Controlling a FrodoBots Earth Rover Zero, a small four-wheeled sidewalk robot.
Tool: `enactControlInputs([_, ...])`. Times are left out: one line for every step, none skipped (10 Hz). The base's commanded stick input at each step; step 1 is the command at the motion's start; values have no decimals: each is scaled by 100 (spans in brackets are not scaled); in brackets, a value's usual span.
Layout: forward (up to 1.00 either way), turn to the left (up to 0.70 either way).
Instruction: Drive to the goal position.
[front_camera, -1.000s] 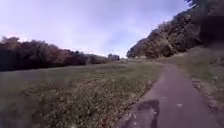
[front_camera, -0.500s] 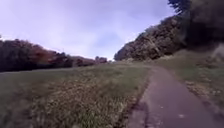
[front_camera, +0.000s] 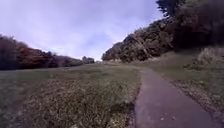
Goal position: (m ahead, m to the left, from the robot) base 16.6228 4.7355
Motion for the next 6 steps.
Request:
enactControlInputs([85, -34])
enactControlInputs([85, -34])
enactControlInputs([85, -34])
enactControlInputs([85, -34])
enactControlInputs([85, -34])
enactControlInputs([85, -34])
